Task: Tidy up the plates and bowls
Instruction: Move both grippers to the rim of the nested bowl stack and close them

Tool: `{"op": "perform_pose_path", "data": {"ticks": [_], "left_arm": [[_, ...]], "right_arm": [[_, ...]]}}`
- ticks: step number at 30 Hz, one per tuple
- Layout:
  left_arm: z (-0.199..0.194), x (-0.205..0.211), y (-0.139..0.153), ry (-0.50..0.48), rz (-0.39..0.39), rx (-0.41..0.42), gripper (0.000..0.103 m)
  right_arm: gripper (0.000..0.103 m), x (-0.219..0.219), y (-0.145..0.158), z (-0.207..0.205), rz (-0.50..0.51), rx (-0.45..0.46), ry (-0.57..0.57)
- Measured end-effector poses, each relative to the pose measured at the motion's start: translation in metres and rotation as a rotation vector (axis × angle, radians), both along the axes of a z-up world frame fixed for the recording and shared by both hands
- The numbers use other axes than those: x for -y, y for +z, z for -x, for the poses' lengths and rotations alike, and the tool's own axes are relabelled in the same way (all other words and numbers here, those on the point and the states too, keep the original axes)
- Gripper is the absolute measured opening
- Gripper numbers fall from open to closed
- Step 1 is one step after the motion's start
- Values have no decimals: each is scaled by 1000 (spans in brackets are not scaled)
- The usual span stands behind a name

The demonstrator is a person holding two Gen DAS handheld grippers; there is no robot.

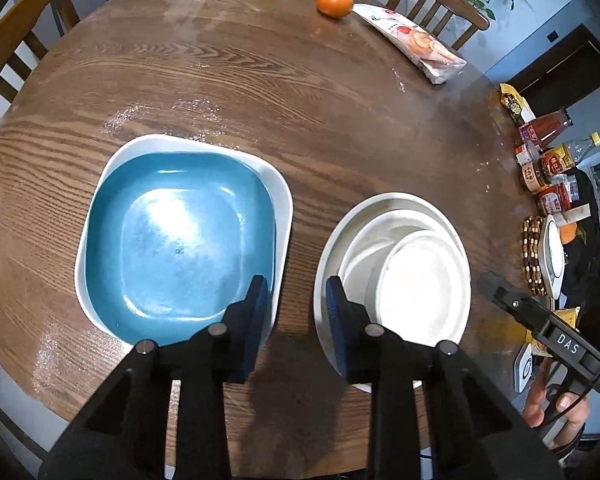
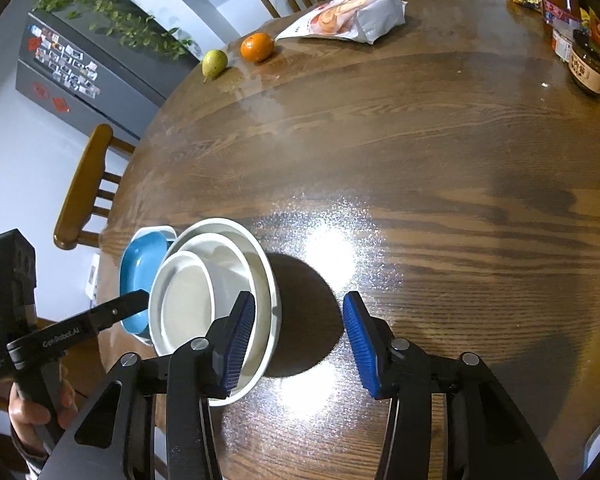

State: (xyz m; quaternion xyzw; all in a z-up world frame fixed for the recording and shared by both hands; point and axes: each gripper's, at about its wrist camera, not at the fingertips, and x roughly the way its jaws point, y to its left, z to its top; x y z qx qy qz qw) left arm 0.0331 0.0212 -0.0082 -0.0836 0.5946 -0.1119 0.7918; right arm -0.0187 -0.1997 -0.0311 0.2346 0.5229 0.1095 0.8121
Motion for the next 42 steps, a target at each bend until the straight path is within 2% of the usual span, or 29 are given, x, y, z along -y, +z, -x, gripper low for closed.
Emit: {"op": "perform_pose_path", "data": {"ticks": [6, 16, 19, 22, 24, 29, 35, 38, 42], "left_arm": [[-2, 2, -4, -13, -18, -15, 27], [-7, 12, -8, -42, -57, -32, 27], [-7, 15, -9, -54, -76, -28, 26], [-9, 17, -10, -66, -76, -37, 20], [-9, 21, -11, -79, -87, -35, 17], [-9, 25, -11, -91, -101, -29, 11], [-8, 32, -17, -108, -115, -30, 3], [-8, 30, -17, -104, -107, -29, 2], [-7, 32, -17, -104, -112, -19, 2]], "right_arm": [[47, -1, -6, -2, -19, -26, 9], [46, -5, -13, -4, 23, -56, 14], [40, -9, -15, -6, 16, -64, 30], [38, -14, -18, -8, 19, -72, 42], [33, -17, -20, -10, 19, -76, 50], [32, -16, -19, -10, 15, -71, 50], [22, -17, -19, -10, -16, -58, 53], [20, -19, -18, -10, -15, -51, 55], [10, -23, -18, -10, -31, -41, 62]]}}
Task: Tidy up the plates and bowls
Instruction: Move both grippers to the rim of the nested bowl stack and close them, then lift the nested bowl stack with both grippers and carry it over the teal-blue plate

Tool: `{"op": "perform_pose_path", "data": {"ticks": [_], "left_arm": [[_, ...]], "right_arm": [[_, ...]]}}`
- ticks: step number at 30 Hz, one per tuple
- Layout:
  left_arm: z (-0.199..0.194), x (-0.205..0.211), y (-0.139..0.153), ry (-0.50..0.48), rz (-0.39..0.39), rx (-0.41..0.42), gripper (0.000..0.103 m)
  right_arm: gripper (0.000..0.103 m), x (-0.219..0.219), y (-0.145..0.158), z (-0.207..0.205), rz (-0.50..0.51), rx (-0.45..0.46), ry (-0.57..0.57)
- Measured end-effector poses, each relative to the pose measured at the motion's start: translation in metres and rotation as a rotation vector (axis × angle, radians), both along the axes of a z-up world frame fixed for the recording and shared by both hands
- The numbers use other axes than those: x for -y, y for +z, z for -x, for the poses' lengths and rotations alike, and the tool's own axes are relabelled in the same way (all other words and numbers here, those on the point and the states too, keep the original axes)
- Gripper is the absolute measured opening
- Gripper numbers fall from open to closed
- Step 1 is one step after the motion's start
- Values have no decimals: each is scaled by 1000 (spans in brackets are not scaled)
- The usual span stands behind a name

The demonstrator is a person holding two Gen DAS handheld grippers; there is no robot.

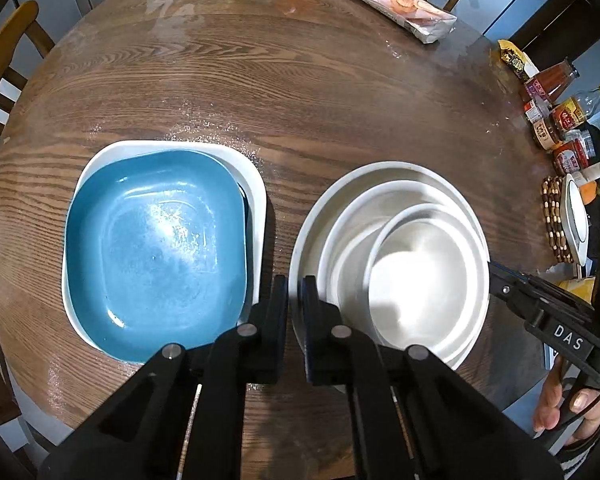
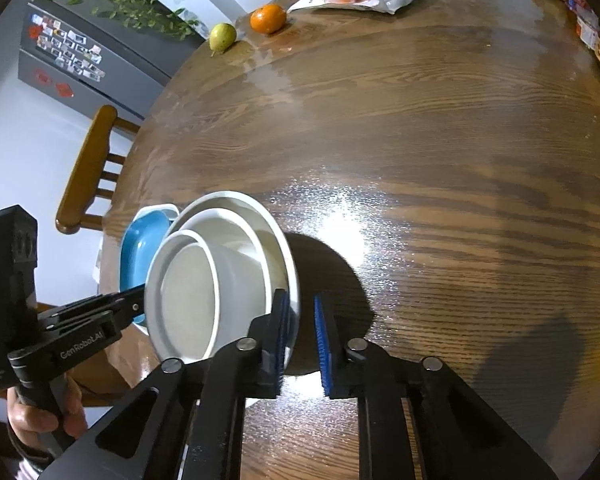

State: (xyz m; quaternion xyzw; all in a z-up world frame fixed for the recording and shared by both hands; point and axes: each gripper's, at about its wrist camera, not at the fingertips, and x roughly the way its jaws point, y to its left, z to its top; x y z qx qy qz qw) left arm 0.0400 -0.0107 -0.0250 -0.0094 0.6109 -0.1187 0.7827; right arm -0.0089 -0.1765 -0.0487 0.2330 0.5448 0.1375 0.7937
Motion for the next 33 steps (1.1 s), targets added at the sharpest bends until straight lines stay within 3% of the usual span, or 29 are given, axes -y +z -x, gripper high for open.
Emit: {"op": "perform_pose_path", "data": {"ticks": [11, 33], "left_arm": [[4, 5, 1, 10, -26, 49, 2], [10, 10, 3, -8, -66, 116, 2]], "right_arm": [[10, -11, 2, 2, 27, 37, -12], [10, -11, 3, 3, 62, 27, -8]]}}
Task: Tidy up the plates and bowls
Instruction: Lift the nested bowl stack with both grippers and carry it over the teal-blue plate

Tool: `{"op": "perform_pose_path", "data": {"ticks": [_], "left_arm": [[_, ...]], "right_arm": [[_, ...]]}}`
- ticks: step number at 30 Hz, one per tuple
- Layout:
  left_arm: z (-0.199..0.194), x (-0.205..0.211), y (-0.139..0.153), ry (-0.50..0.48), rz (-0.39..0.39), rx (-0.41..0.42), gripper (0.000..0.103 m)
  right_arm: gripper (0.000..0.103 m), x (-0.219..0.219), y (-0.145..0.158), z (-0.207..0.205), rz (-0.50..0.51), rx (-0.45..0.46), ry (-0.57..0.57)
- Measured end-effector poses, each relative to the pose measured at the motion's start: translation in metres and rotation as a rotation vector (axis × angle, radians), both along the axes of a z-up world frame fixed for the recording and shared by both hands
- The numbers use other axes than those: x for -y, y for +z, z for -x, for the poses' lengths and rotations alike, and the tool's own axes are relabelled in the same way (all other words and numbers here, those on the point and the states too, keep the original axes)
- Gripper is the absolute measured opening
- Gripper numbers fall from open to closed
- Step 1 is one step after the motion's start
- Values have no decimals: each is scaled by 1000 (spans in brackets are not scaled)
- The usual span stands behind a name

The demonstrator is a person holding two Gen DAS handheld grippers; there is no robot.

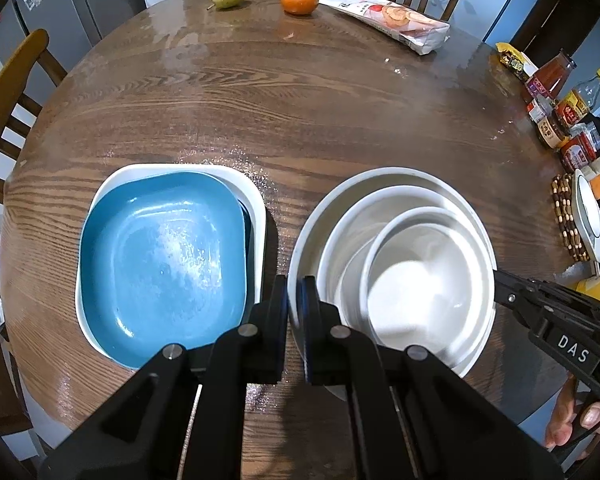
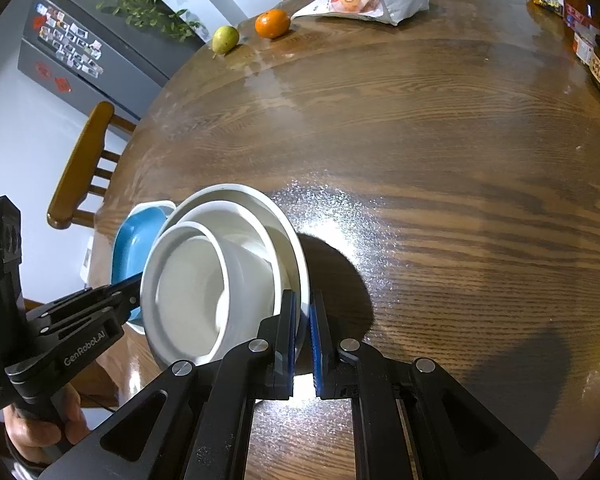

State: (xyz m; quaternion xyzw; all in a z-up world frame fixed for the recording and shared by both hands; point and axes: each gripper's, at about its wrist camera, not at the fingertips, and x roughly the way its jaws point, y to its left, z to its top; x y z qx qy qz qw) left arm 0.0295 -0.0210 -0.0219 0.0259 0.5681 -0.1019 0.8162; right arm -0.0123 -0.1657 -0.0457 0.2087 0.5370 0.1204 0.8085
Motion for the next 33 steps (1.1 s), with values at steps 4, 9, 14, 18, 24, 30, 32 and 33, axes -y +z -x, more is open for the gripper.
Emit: {"op": "perform_pose_path", "data": {"ticks": [4, 9, 14, 18, 24, 30, 32, 33], "left_arm": [[1, 0, 0, -3, -3, 6, 2], [2, 0, 0, -4, -7, 8, 2], [2, -1, 1, 1, 1, 11, 2], [2, -2, 7, 1, 5, 29, 2], [2, -6, 16, 4, 19, 57, 2], [2, -16, 27, 20, 26, 90, 2], [1, -23, 31, 31, 29, 100, 2], [1, -26, 33, 37, 30, 104, 2]], "right_arm": [[10, -1, 0, 1, 4, -1, -4], [10, -2, 1, 2, 8, 0, -8], [10, -2, 3, 4, 11, 8, -11], [10, 0, 9, 4, 8, 25, -16], [10, -1, 21, 5, 9, 46, -21], [10, -11, 35, 2, 17, 74, -8], [10, -16, 39, 0, 19, 83, 1], [10, -19, 41, -2, 20, 86, 7]]}}
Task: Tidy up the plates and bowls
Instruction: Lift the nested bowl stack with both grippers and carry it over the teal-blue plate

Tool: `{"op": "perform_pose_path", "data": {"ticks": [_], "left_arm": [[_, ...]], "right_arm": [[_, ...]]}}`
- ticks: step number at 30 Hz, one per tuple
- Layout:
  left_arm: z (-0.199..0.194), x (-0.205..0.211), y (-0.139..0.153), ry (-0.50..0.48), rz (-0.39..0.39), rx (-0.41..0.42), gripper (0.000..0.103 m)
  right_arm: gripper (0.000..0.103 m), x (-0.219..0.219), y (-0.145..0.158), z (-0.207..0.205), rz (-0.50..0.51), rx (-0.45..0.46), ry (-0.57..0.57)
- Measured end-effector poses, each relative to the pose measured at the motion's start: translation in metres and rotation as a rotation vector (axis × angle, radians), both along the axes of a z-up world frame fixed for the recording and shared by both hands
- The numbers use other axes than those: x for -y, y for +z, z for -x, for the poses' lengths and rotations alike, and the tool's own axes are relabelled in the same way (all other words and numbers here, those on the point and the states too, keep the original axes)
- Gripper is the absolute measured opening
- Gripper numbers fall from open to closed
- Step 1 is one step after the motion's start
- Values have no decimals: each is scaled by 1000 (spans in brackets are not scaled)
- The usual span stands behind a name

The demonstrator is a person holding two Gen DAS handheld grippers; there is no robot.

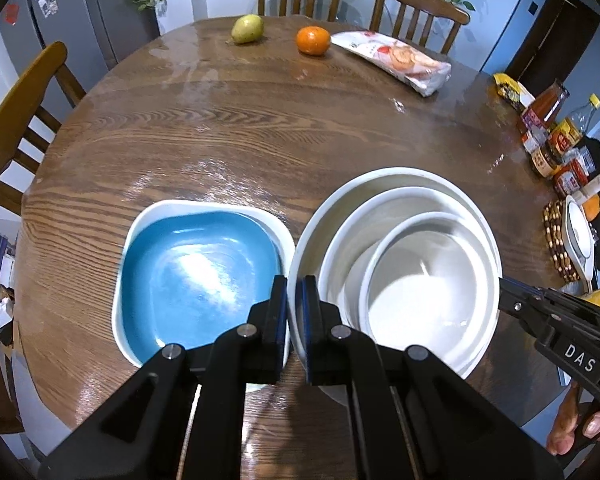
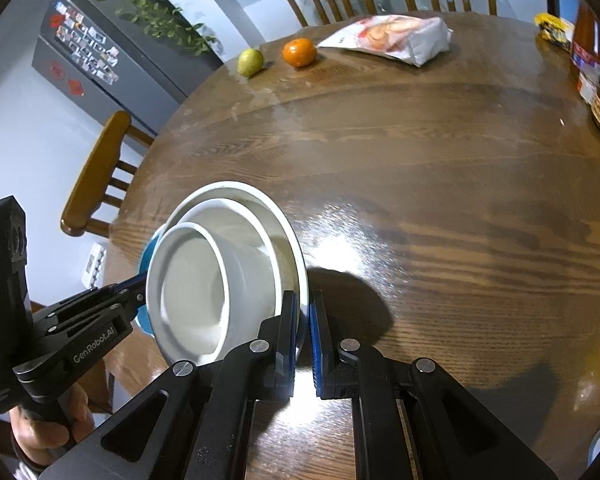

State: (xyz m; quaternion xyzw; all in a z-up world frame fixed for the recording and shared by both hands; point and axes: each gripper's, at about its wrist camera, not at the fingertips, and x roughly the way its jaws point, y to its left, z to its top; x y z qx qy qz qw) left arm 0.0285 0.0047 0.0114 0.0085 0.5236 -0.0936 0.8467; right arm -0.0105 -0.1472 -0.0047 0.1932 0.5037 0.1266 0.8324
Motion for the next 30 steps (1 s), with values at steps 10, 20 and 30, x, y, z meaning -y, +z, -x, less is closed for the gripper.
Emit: {"op": "perform_pose_path", "data": {"ticks": [10, 20, 30], "left_arm": [[-1, -41, 12, 82, 3, 25, 2], [-5, -81, 13, 171, -9, 21, 2], [-17, -110, -2, 231, 0, -32, 2]], "right_arm": [[10, -38, 15, -18, 15, 29, 83], [10, -81, 16, -35, 11, 26, 173], [10, -110, 3, -61, 10, -20, 232]]}}
